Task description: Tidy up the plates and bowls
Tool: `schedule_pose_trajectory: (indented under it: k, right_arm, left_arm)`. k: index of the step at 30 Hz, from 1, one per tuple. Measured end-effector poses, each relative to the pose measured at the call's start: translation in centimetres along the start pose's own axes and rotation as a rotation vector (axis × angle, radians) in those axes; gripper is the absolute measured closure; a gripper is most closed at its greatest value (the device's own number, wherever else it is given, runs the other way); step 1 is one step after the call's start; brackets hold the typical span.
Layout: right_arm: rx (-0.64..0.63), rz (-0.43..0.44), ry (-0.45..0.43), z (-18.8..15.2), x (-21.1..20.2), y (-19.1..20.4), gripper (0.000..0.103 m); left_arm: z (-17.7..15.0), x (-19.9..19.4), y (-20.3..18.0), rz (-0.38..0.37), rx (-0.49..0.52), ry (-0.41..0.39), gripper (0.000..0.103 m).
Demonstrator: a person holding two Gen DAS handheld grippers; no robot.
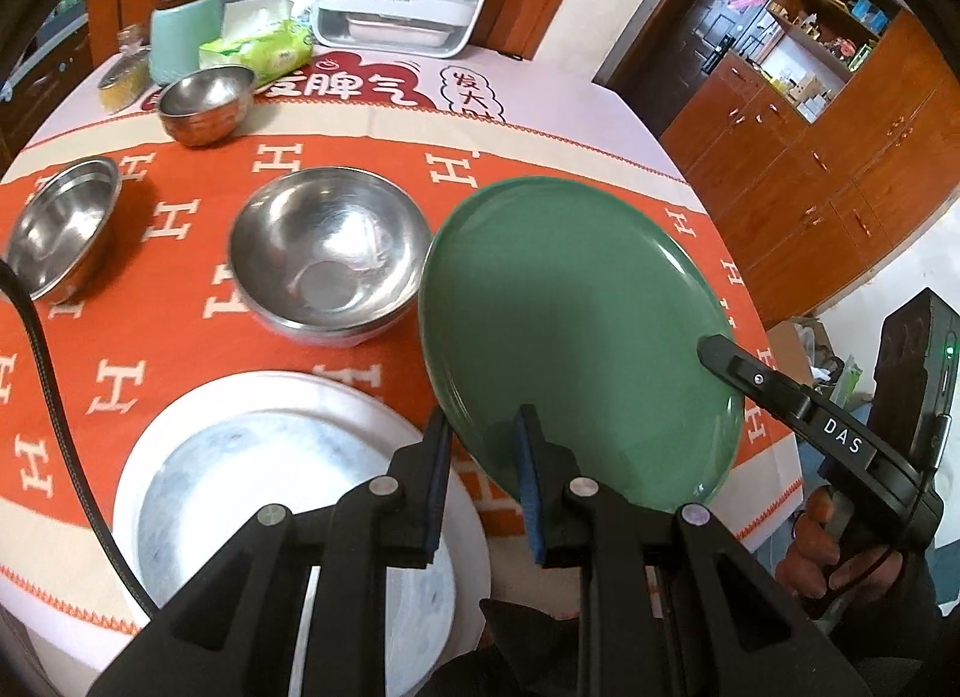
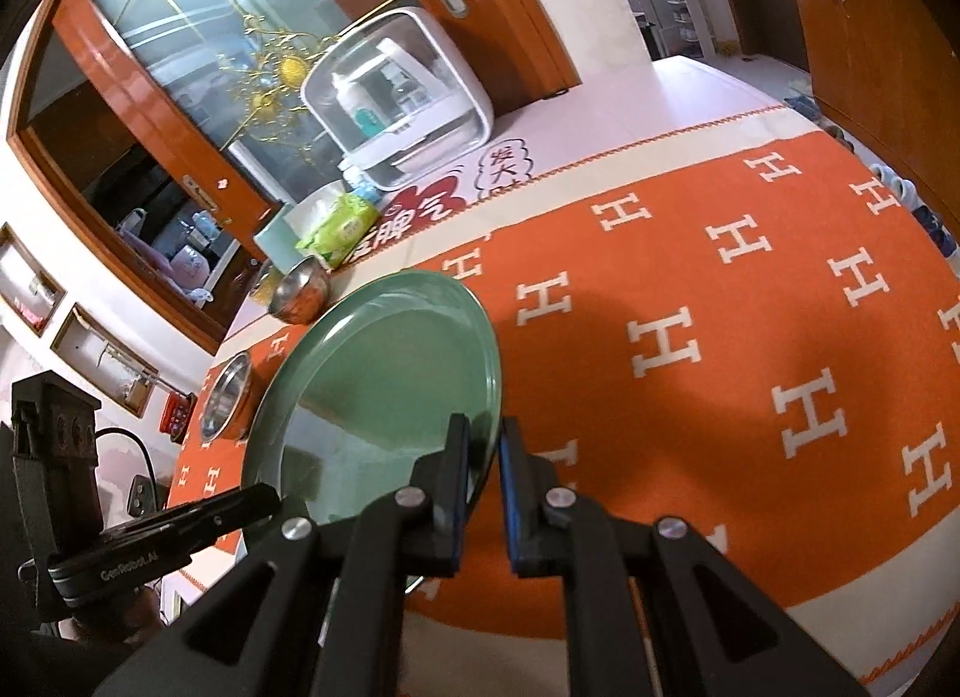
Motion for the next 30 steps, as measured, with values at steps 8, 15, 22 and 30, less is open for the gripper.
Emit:
schedule_pose_trajectory:
  k: [8,15,22,30]
  right_arm:
    - [-0.038,0.030,0.005,-1.6,-1.1,2.8,0.093]
    - [-0.084,0.045,0.027,-3.3,-1.5,5.0,0.093]
    - [-0.146,0.043,0.091,-5.8,-0.7,6.9,0.092]
    - [-0.192,0.038,0.162,-8.3,1.0,8.6,0.091]
  left_arm:
    - [-2.0,-3.2,1.3,0.016,-0.021,-0.024,0.084]
    - [-4.2,-4.9,2.8,0.036,-0.062,-0.010,0.084]
    - [-6.3,-5.8,5.1,0.062,-0.132,0.011,0.084]
    - [-8.4,-5.7,7.9,0.098,-0.193,0.067,0.084]
Point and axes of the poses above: each gripper's, at about its wrist camera, not at the fingertips, and x roughly the way its jaws point, y to its left, z to its top, the point moved 9 cm from there along x, roughly the way its jaws point, and after that the axes turned 1 degree about -z, right-handed, at the moved point
